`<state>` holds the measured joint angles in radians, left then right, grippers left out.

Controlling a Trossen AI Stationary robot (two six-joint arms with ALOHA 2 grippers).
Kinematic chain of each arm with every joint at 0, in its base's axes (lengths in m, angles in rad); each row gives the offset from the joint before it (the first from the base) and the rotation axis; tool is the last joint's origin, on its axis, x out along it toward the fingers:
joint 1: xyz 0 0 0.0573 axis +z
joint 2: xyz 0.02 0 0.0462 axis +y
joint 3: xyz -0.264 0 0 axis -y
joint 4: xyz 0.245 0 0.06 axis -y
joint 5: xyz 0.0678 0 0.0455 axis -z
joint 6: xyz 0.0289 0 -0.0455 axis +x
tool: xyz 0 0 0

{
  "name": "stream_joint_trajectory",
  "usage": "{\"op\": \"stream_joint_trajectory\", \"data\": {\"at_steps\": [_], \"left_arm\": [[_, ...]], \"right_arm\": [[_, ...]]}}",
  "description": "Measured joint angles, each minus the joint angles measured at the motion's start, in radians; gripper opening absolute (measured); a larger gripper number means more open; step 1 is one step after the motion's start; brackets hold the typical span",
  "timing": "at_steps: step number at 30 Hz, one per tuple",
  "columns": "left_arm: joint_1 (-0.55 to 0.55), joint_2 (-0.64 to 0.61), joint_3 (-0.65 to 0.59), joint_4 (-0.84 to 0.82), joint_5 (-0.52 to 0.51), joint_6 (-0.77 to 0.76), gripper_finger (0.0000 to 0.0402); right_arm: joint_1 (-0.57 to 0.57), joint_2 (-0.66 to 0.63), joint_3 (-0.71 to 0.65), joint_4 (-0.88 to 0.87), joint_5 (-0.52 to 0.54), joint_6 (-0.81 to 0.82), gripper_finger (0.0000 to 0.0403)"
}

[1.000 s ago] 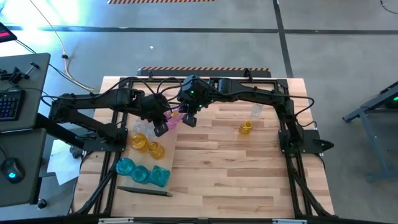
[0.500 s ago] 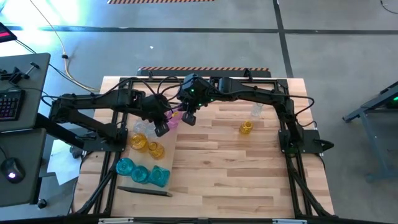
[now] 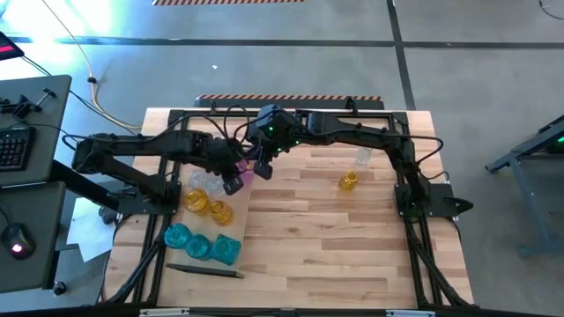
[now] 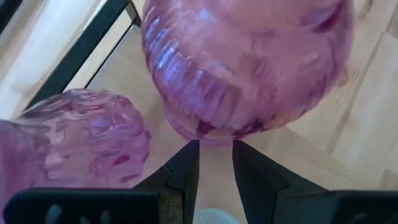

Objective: Sort vases onto shelf
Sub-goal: Put the violet flower vase on the shelf

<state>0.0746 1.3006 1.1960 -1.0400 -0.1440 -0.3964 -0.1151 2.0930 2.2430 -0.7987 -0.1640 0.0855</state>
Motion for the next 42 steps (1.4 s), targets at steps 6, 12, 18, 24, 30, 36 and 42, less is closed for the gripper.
{"op": "stream_joint_trajectory", "data": {"at_steps": [6,12,18,24,30,36,42], "left_arm": [[-0.01,-0.011,-0.017,0.015,-0.01,-0.027,0.0087],[-0.01,-0.067,-0.02,0.019,-0.014,-0.056,0.0087],[-0.01,-0.142,-0.019,0.015,-0.02,-0.096,0.0087],[-0.011,-0.176,-0.019,-0.002,-0.019,-0.108,0.0087],[-0.011,-0.179,-0.019,0.006,-0.023,-0.1,0.0087],[-0.011,-0.18,-0.017,0.023,-0.028,-0.075,0.0087],[-0.01,-0.183,-0.015,0.072,-0.03,-0.043,0.0087]], "right_arm": [[0.0,0.002,0.0,0.01,-0.011,0.004,0.0002],[-0.001,0.004,0.0,0.025,-0.013,0.004,0.0001],[-0.001,0.042,0.005,0.072,-0.057,0.007,0.0],[-0.003,0.067,0.007,0.101,-0.078,0.014,0.0001],[-0.008,0.074,0.047,0.07,-0.073,0.011,0.0001],[-0.009,0.08,0.089,0.045,-0.067,-0.014,0.0],[-0.01,0.08,0.091,0.053,-0.069,-0.015,0.0]]}}
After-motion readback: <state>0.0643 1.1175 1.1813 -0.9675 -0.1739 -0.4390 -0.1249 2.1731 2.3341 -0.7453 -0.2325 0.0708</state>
